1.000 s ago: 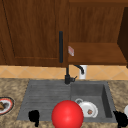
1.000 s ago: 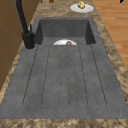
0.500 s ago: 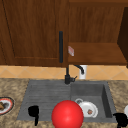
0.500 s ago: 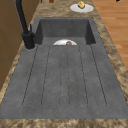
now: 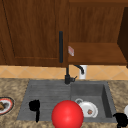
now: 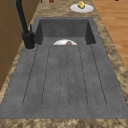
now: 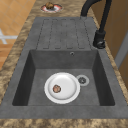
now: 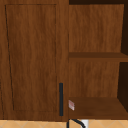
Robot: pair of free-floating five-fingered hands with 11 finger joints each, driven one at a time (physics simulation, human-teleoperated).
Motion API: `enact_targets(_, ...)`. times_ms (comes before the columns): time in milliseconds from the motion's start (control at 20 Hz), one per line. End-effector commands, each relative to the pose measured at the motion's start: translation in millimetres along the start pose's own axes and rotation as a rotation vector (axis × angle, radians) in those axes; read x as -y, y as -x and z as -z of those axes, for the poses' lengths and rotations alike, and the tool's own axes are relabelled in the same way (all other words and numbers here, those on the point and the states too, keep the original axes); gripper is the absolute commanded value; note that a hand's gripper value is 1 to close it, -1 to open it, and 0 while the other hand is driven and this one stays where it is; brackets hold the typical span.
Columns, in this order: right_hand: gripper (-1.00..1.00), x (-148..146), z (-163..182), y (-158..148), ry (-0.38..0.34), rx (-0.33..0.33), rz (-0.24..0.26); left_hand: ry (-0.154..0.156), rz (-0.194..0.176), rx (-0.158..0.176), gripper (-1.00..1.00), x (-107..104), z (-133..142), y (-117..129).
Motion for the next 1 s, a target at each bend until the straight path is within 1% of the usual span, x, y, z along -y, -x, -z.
enact_targets(0, 0.0, 0.0, 0.0, 0.0, 0.0, 0.0, 0.0, -0.092, 0.002, -0.018, -1.0, -17.7, 3.6, -8.1)
enact_targets(100, 0.0, 0.0, 0.0, 0.0, 0.0, 0.0, 0.0, -0.081, 0.014, -0.007, -1.0, -26.6, 4.2, -11.8)
enact_targets(150, 0.0, 0.0, 0.0, 0.0, 0.0, 0.0, 0.0, -0.07, 0.027, 0.004, -1.0, -28.5, 4.1, -15.2)
enact_targets(200, 0.0, 0.0, 0.0, 0.0, 0.0, 0.0, 0.001, -0.051, 0.047, 0.015, -1.0, -30.5, 5.2, -18.9)
enact_targets(250, 0.0, 0.0, 0.0, 0.0, 0.001, 0.0, 0.001, -0.031, 0.062, 0.016, -1.0, -31.5, 7.1, -22.0)
enact_targets(350, 0.0, 0.0, 0.0, 0.0, 0.001, 0.0, 0.001, -0.024, 0.057, 0.011, -1.0, -32.2, 9.4, -21.9)
enact_targets(400, 0.0, 0.0, 0.0, 0.0, 0.001, 0.0, 0.001, -0.018, 0.047, 0.016, -1.0, -32.6, 8.1, -20.1)
enact_targets(500, 0.0, 0.0, 0.0, 0.0, 0.001, 0.0, 0.001, -0.012, 0.02, 0.006, -1.0, -30.2, 6.5, -22.3)
enact_targets(650, 0.0, -0.1, 0.1, 0.0, 0.001, -0.001, 0.001, -0.013, 0.02, 0.006, -1.0, -31.7, 7.6, -21.0)
enact_targets(700, 0.0, -0.1, 0.1, 0.0, 0.001, -0.001, 0.001, -0.015, 0.028, 0.008, -1.0, -31.3, 7.3, -22.1)
enact_targets(800, 0.0, -0.1, 0.1, 0.0, 0.001, -0.001, 0.001, -0.013, 0.02, 0.006, -1.0, -33.0, 8.4, -21.7)
enact_targets(850, 0.0, -0.1, 0.1, 0.0, 0.001, -0.001, 0.002, -0.021, 0.03, 0.006, -1.0, -35.4, 10.5, -23.4)
enact_targets(900, 0.0, -0.1, 0.1, 0.0, 0.001, -0.001, 0.002, -0.037, 0.048, 0.006, -1.0, -39.2, 13.2, -28.0)
enact_targets(950, 0.0, -0.1, 0.1, 0.0, 0.001, -0.001, 0.002, -0.068, 0.063, 0.019, -1.0, -46.2, 11.9, -32.6)
